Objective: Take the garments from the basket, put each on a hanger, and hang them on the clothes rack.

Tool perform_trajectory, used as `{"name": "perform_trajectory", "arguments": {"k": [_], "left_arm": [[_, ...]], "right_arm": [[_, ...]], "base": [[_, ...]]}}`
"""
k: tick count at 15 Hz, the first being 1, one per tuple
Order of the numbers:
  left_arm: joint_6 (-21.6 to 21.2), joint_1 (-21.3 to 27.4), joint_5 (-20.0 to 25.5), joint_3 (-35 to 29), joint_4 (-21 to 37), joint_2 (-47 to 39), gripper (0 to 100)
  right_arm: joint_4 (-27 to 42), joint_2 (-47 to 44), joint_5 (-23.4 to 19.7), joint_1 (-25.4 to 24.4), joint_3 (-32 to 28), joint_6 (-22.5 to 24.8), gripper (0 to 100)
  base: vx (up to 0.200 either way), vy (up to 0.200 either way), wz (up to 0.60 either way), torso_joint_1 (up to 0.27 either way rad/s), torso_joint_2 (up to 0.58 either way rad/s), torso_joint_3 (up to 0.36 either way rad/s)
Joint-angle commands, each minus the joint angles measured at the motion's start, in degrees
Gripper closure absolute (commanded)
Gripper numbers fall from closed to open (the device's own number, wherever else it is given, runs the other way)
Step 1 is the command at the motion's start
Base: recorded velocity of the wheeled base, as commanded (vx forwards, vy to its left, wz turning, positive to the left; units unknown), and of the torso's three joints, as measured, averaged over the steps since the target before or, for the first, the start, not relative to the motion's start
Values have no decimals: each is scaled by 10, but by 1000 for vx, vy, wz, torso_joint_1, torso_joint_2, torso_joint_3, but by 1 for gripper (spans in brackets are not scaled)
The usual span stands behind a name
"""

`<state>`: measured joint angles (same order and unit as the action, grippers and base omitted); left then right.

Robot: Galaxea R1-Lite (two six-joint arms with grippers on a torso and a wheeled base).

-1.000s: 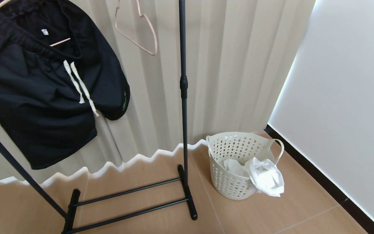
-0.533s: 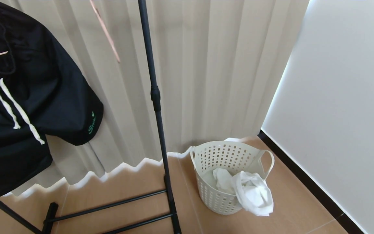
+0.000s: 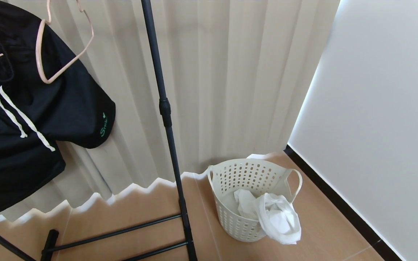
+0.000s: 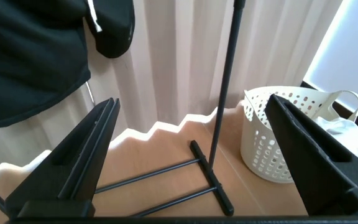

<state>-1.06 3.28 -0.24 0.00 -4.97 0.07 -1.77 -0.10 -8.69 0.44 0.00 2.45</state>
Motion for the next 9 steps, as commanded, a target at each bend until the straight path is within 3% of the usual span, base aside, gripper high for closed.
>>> {"name": "perform_trajectory", "arguments": {"k": [1,6,9], "left_arm": [[0,0,0,0,0,-1,0],[4,-1,-1,0,0,-1,0],[4,-1,-1,0,0,-1,0]], "right_arm": [[0,-1,0,0,0,0,0],[0,-1,-1,0,0,0,0],[0,-1,-1,0,0,0,0]], "base": [[0,0,0,0,0,0],[0,0,0,0,0,-12],[0,0,0,1,2,-155]]}}
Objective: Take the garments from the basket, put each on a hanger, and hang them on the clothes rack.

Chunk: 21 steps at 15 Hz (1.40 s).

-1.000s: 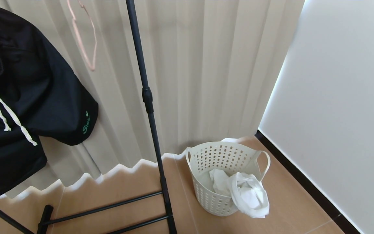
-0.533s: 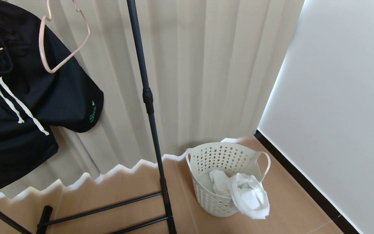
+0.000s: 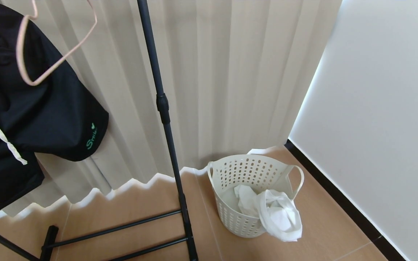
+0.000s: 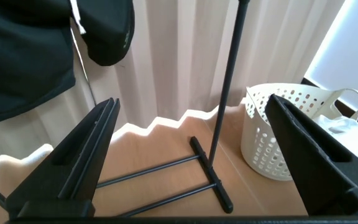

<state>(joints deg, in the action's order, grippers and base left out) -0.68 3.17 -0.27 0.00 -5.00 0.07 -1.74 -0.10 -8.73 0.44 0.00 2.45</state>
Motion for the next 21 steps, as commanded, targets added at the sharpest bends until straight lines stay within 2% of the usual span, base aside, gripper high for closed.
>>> {"name": "perform_trajectory", "arguments": {"k": [1,4,10,21], "left_arm": [[0,0,0,0,0,-1,0],[-1,0,-1,0,0,-1,0],[0,-1,0,0,1,-1,0],[0,0,-1,0,1,-1,0]], "right_arm": [[0,-1,-1,0,0,0,0],[0,-1,-1,0,0,0,0],[1,-1,-1,0,0,0,0],[-1,0,0,0,0,-1,0]], "base": [[0,0,0,2,7,-183],[0,0,0,1,17,-178],[0,0,0,-4,89,31],[0,0,0,2,6,-184]]}}
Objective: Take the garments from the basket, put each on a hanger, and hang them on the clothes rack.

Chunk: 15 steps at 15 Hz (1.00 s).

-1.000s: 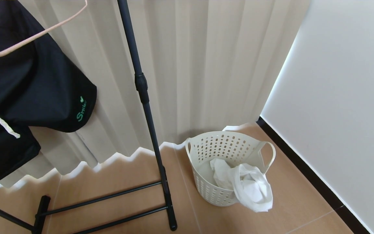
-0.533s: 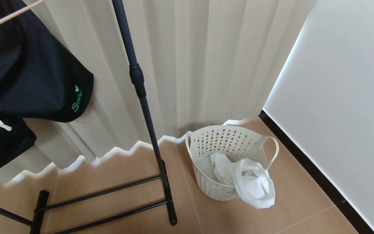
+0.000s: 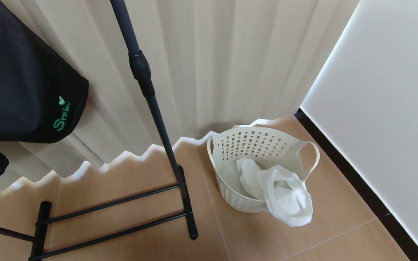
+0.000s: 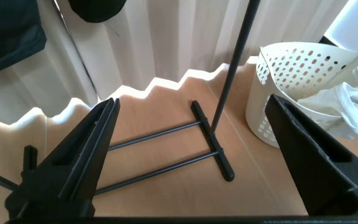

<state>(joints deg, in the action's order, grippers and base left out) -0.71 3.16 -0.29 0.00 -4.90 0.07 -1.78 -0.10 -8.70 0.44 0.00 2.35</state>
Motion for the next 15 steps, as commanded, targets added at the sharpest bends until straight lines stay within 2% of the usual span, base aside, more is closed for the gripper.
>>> {"name": "perform_trajectory", "arguments": {"k": [1,15], "left_arm": [[0,0,0,0,0,-1,0],[0,0,-1,0,0,-1,0]], "right_arm": [[-1,0,0,0,0,0,0],[2,0,0,0,0,9,0]], "base": [[0,0,0,7,7,-193],[0,0,0,4,2,-197]]}}
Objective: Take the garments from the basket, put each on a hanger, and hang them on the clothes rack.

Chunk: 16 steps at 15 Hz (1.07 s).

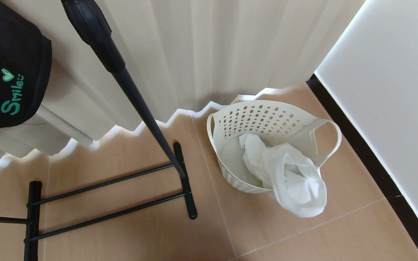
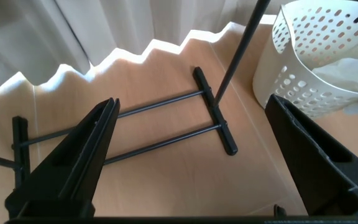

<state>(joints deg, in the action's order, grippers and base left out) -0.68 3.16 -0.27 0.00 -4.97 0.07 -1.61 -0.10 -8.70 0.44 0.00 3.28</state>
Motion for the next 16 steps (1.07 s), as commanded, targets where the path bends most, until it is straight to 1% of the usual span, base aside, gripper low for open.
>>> {"name": "perform_trajectory", "arguments": {"k": [1,3,6,7,9,11,13,14,15,16], "left_arm": [[0,-1,-1,0,0,-1,0],[0,-1,0,0,0,-1,0],[0,-1,-1,0,0,-1,0],[-1,0,-1,0,1,-1,0],[-1,0,0,0,0,-1,0],[-1,0,0,0,1,-1,0],[-1,0,0,0,1,-1,0],[-1,0,0,0,1,-1,0],[-1,0,0,0,0,-1,0],[-1,0,-1,0,0,-1,0]], "right_arm": [[1,-1,-1,0,0,7,0],[3,-1,0,0,0,33,0],[6,-5,-1,2,0,36,0],[5,-34,-2,1,0,39,0],[-27,-139,-22,-9,0,48,0],[-110,-256,-23,-47,0,48,0],[-161,-362,-24,-69,-1,50,0],[-161,-362,-24,-69,-1,50,0],[-173,-467,-21,-98,-54,92,0],[-173,-504,-20,-104,-79,117,0]], "base": [[0,0,0,-7,7,-198],[0,0,0,2,5,-193],[0,0,0,4,2,-188],[0,0,0,2,-2,-163],[0,0,0,10,2,-78],[0,0,0,0,0,0],[0,0,0,0,0,0],[0,0,0,0,0,0],[0,0,0,0,0,0],[0,0,0,0,0,0]]}}
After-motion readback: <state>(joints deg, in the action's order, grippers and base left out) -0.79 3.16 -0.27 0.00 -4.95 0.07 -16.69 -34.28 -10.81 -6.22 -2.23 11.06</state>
